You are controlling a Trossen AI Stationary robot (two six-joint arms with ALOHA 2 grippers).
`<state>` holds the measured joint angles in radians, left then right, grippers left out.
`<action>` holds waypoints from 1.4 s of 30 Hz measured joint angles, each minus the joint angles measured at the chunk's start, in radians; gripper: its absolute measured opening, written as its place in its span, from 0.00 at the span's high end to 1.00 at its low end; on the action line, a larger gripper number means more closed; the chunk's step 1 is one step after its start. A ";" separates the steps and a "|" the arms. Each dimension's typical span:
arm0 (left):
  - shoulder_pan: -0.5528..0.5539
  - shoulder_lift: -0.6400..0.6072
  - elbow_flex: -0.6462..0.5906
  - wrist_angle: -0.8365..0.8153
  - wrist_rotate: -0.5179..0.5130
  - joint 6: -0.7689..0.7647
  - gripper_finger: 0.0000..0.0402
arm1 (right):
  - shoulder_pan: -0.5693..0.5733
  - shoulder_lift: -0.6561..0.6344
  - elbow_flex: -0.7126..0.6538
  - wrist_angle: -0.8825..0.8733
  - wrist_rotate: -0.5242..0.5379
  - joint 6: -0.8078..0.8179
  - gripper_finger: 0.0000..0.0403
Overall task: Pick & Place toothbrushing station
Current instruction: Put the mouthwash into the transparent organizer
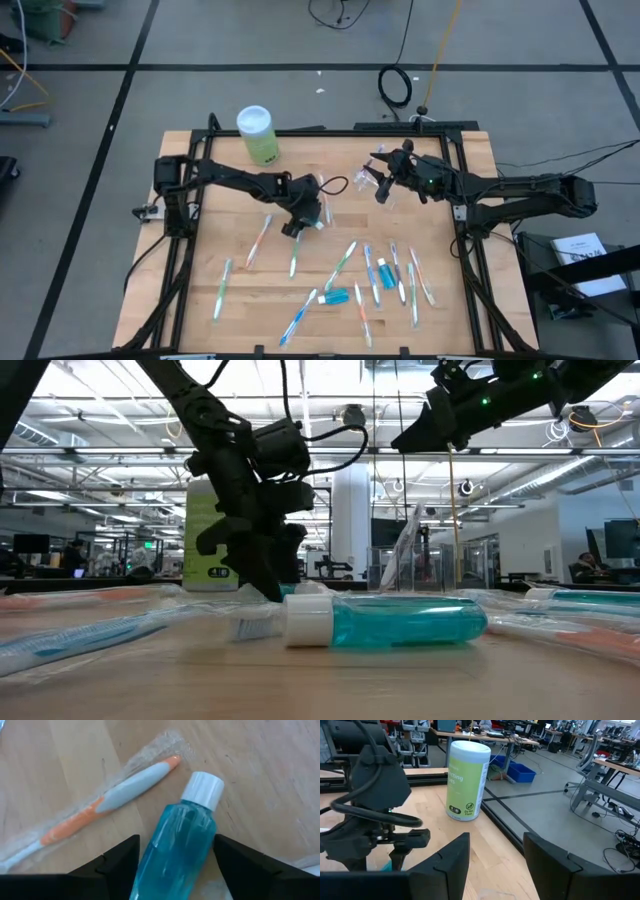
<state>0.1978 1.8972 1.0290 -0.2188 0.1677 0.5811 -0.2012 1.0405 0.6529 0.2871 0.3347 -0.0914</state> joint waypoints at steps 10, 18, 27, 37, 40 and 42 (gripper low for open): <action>0.027 -0.013 -0.005 0.055 0.048 -0.017 0.59 | 0.000 0.000 0.000 0.000 0.000 0.000 0.56; 0.014 -0.023 -0.006 0.121 -0.021 -0.022 0.57 | 0.000 0.002 0.000 0.018 -0.020 -0.001 0.56; -0.019 -0.113 -0.006 0.267 -0.148 0.019 0.56 | 0.000 0.101 0.000 0.179 -0.368 -0.162 0.56; -0.043 -0.303 -0.005 0.353 -0.173 -0.035 0.56 | 0.007 0.244 0.045 0.233 -0.441 -0.268 0.56; -0.042 -0.325 -0.005 0.344 -0.180 -0.073 0.56 | 0.007 0.261 0.074 0.181 -0.439 -0.267 0.56; -0.041 -0.328 -0.005 0.355 -0.178 -0.085 0.56 | 0.007 0.274 0.081 0.181 -0.439 -0.265 0.56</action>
<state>0.1564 1.5688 1.0242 0.1362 -0.0105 0.4957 -0.1944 1.3144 0.7340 0.4677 -0.1041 -0.3561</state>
